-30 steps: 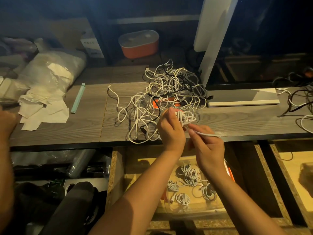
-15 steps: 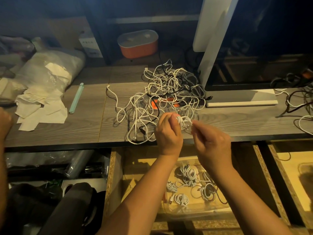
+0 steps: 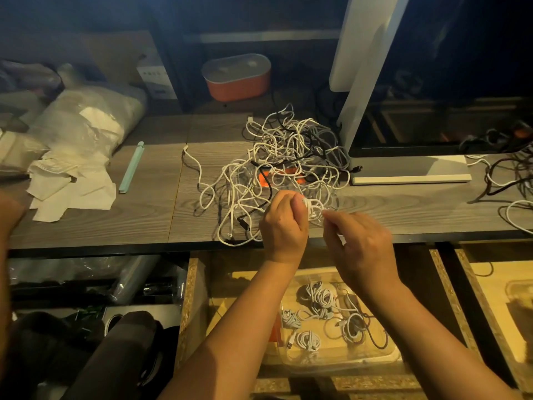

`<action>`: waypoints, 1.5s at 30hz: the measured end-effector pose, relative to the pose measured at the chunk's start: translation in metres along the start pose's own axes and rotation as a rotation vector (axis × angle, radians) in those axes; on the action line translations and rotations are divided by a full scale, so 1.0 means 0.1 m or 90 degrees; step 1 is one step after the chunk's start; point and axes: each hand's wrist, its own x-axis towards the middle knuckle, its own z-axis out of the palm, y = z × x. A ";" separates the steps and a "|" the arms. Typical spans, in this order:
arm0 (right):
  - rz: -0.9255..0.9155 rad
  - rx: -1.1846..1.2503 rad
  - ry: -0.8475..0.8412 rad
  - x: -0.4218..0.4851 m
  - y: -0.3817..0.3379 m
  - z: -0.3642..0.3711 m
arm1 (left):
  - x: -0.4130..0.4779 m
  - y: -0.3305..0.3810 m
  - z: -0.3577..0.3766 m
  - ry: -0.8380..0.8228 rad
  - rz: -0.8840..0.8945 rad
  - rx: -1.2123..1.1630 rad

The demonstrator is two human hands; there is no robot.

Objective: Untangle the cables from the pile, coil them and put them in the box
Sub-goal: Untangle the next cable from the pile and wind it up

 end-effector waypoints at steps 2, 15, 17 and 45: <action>-0.022 0.004 0.027 -0.04 0.00 0.01 | 0.02 0.02 0.01 0.000 0.001 -0.007; 0.139 0.093 -0.194 0.05 -0.04 -0.06 | -0.09 0.05 -0.04 -0.057 -0.028 -0.070; 0.229 0.153 -0.220 0.10 -0.05 -0.09 | -0.12 0.04 -0.05 -0.058 -0.047 -0.085; 0.741 0.772 -0.105 0.30 0.08 -0.17 | -0.20 0.60 -0.08 -0.298 -0.724 -0.424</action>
